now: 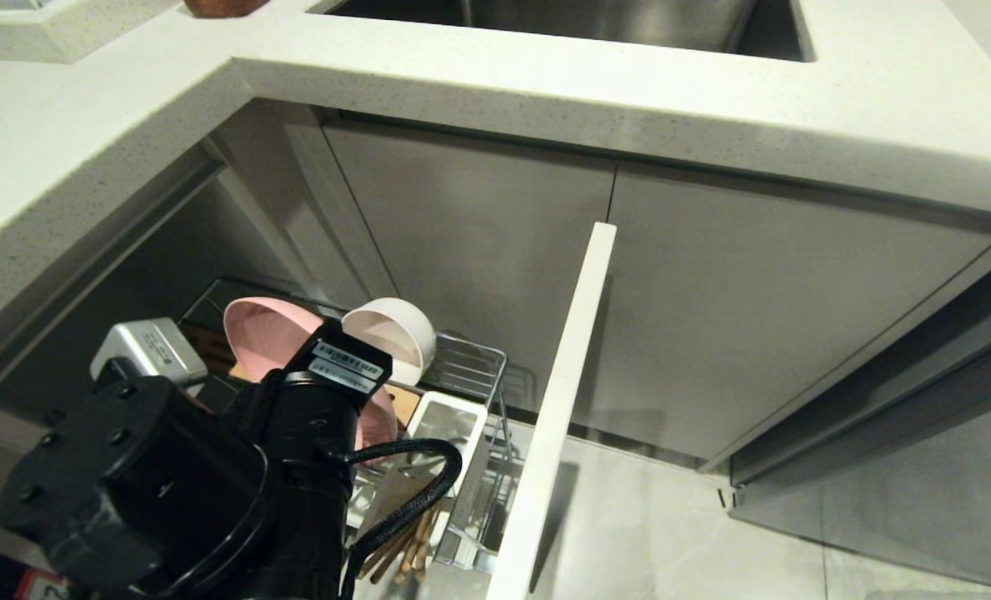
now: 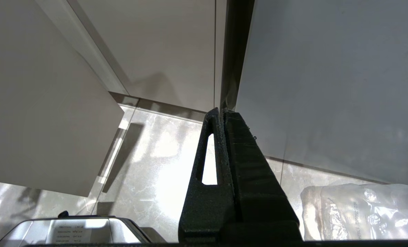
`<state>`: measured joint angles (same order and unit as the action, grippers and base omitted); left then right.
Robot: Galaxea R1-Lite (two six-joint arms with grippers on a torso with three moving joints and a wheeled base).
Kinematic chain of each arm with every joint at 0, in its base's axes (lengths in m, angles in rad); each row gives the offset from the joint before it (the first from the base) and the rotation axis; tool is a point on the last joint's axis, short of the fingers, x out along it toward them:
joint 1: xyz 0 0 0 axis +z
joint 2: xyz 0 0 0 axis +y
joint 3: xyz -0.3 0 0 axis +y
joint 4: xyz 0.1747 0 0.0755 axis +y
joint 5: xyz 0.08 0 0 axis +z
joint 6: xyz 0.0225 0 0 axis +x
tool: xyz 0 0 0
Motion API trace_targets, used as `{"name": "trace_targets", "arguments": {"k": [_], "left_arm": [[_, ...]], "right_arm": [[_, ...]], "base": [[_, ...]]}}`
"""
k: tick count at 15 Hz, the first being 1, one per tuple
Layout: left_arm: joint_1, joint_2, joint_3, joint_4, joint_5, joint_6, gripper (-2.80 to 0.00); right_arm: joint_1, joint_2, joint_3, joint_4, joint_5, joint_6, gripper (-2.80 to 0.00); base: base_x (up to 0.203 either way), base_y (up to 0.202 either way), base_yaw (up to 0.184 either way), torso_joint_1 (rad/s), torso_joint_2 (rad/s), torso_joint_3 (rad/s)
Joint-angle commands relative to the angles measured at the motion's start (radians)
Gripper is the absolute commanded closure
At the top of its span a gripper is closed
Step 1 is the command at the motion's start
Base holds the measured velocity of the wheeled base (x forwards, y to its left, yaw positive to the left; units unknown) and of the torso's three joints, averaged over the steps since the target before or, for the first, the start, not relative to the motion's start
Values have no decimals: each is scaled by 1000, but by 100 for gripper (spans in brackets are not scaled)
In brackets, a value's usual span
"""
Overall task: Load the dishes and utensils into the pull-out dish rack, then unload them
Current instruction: Pick up the plate and place it in the cupboard
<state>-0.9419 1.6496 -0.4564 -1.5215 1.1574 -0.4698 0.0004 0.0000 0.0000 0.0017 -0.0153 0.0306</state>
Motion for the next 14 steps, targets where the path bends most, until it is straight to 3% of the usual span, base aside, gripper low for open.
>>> {"name": "trace_targets", "arguments": {"k": [1,14], "left_arm": [[0,6,1,-9,7,-3,0],[0,56,85,-9,8,-15,0]], "right_arm": [[0,0,2,0,0,0,0],[1,0,2,0,0,0,0]], "base": [[0,0,0,0,0,0],[0,0,0,0,0,0]]}}
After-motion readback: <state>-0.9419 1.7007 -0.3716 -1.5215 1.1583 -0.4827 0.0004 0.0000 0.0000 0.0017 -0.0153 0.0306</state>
